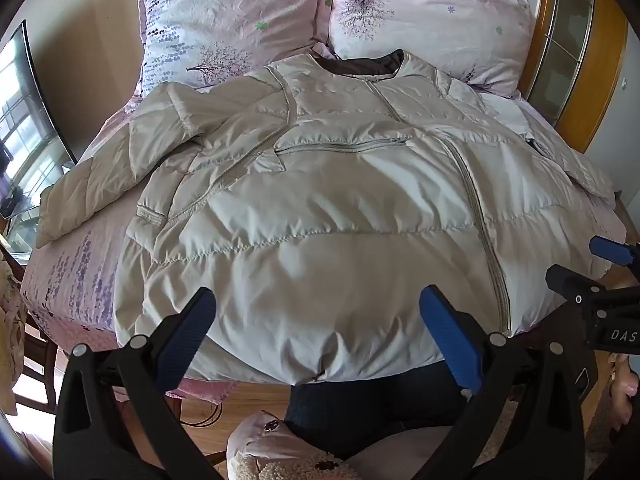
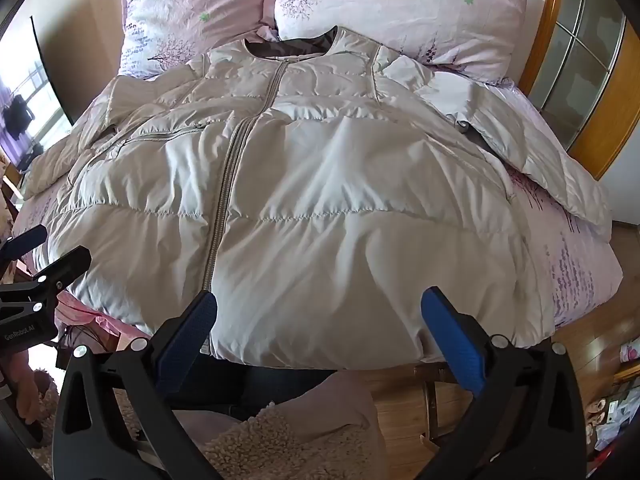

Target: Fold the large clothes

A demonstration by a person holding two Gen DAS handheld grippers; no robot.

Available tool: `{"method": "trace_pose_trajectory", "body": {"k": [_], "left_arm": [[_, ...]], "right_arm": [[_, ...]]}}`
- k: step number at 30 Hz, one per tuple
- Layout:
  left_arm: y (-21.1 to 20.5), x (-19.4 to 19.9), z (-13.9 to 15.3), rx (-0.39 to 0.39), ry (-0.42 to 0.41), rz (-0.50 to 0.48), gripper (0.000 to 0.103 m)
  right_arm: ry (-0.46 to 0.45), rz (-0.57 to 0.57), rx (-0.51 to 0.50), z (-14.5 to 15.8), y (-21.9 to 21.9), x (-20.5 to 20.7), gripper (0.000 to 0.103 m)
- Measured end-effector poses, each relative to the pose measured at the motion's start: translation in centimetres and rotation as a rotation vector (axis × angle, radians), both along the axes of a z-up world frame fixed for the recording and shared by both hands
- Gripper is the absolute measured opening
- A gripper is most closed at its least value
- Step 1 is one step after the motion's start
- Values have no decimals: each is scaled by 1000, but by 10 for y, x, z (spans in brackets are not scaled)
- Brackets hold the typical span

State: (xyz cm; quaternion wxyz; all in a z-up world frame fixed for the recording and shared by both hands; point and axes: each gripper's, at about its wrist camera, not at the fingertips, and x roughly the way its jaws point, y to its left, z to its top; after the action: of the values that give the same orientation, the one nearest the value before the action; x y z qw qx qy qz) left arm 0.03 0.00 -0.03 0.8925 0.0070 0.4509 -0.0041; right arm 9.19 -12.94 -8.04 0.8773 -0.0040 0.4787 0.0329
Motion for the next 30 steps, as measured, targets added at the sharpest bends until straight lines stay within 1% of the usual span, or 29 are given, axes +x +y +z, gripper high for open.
{"method": "trace_pose_trajectory", "body": {"k": [30], "left_arm": [[0, 0, 0, -3, 1, 0, 101]], "right_arm": [[4, 1, 12, -1, -2, 1, 102]]}}
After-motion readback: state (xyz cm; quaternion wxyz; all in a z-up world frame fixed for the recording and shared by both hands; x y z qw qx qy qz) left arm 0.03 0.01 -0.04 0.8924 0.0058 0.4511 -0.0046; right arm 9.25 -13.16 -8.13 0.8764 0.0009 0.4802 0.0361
